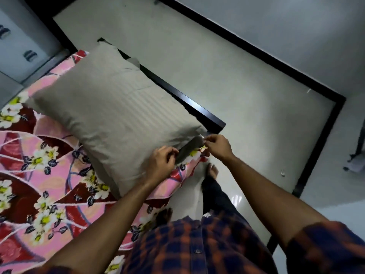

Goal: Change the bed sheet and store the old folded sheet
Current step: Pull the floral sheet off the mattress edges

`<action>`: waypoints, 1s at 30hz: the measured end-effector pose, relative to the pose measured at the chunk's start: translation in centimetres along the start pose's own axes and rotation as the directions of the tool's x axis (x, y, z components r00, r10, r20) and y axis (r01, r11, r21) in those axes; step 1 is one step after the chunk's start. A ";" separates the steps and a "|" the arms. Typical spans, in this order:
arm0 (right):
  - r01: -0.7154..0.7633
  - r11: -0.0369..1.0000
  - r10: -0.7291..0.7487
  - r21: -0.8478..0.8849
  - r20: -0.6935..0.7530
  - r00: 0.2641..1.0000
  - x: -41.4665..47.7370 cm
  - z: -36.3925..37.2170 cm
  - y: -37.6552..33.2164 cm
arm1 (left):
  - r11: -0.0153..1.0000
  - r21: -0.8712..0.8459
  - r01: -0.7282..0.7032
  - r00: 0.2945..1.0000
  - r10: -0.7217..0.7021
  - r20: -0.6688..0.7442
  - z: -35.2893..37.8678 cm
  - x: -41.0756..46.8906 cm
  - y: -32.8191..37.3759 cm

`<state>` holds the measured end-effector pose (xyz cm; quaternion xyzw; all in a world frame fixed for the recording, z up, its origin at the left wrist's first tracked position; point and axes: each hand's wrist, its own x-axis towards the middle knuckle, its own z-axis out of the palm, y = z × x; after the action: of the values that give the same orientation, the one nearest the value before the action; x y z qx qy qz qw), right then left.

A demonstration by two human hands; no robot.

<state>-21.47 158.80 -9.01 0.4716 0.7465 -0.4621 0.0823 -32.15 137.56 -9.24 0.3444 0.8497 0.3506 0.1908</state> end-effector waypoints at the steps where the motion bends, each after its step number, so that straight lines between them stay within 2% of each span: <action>1: -0.012 1.000 0.013 -0.022 0.034 0.999 1.6 -0.9 0.4 | 0.997 0.052 -0.058 0.998 0.057 0.021 1.0 1.5 0.6; 5: -0.090 0.989 0.112 -0.116 0.197 0.974 6.9 -3.8 3.6 | 0.976 0.186 -0.110 0.988 0.086 0.131 5.8 7.3 3.8; 8: -0.113 0.979 0.160 -0.167 0.298 0.941 9.8 -6.0 5.3 | 0.957 0.237 -0.168 0.954 0.097 0.284 9.4 11.9 6.5; 13: -0.089 0.975 0.160 -0.205 0.361 0.919 14.4 -6.5 6.5 | 0.891 0.393 -0.228 0.887 0.023 0.462 12.1 18.8 8.7; 15: -0.072 0.969 0.171 -0.234 0.433 0.885 16.0 -5.8 7.1 | 0.846 0.469 -0.254 0.841 -0.047 0.540 12.8 21.5 9.2; 19: -0.084 0.953 0.228 -0.290 0.512 0.828 19.5 -2.2 9.2 | 0.788 0.566 -0.240 0.706 -0.258 0.659 15.5 26.7 6.7; 21: -0.098 0.949 0.247 -0.300 0.510 0.824 20.5 -0.7 10.1 | 0.770 0.592 -0.237 0.605 -0.360 0.710 16.9 28.3 4.7; 24: -0.139 0.964 0.234 -0.226 0.480 0.845 21.3 0.7 11.1 | 0.722 0.623 -0.301 0.444 -0.472 0.762 19.0 30.1 2.4; 28: -0.200 0.979 0.199 -0.038 0.395 0.897 21.4 2.1 12.5 | 0.705 0.595 -0.386 0.326 -0.499 0.803 20.8 31.6 0.8; 30: -0.187 0.982 0.182 -0.023 0.381 0.907 20.8 2.2 12.4 | 0.694 0.577 -0.431 0.283 -0.504 0.816 21.3 31.7 0.8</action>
<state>-23.73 171.74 -29.47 0.4418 0.6650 -0.5403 0.2658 -41.59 170.63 -25.81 0.5028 0.6260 -0.2976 0.5164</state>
